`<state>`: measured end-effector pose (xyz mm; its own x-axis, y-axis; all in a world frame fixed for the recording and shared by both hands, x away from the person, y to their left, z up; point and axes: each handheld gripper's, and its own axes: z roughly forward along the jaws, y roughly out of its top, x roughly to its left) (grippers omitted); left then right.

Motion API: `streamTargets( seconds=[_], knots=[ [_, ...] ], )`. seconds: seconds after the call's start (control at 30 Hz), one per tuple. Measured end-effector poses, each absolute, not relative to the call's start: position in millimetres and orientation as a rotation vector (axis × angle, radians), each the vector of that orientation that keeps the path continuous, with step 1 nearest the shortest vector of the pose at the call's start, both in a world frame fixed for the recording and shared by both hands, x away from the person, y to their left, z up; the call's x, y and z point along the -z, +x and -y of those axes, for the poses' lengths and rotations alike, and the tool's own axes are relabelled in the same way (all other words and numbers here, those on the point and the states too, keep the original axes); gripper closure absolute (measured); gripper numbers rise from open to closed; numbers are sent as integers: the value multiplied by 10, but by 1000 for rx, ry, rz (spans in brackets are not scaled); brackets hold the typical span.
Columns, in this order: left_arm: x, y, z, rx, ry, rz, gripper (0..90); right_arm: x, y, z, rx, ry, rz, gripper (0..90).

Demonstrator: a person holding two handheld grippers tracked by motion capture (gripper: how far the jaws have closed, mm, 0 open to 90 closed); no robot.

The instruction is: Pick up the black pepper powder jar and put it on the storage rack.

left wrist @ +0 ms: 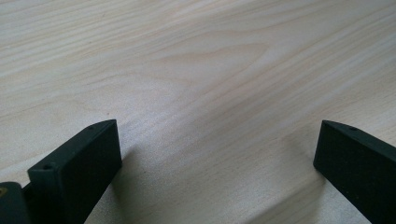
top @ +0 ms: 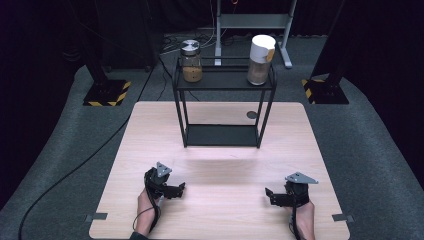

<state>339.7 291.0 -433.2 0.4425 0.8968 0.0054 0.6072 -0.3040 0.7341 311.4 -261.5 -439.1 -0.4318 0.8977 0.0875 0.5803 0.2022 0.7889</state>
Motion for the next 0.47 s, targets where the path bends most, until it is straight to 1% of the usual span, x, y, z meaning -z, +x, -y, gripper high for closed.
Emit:
streamTargets(
  seconds=[0.47],
  knots=[
    [4332,3399,-2911,-556,2028,-1257,2,4385,3103,2551,-1069,1369,-2080,0]
  ],
)
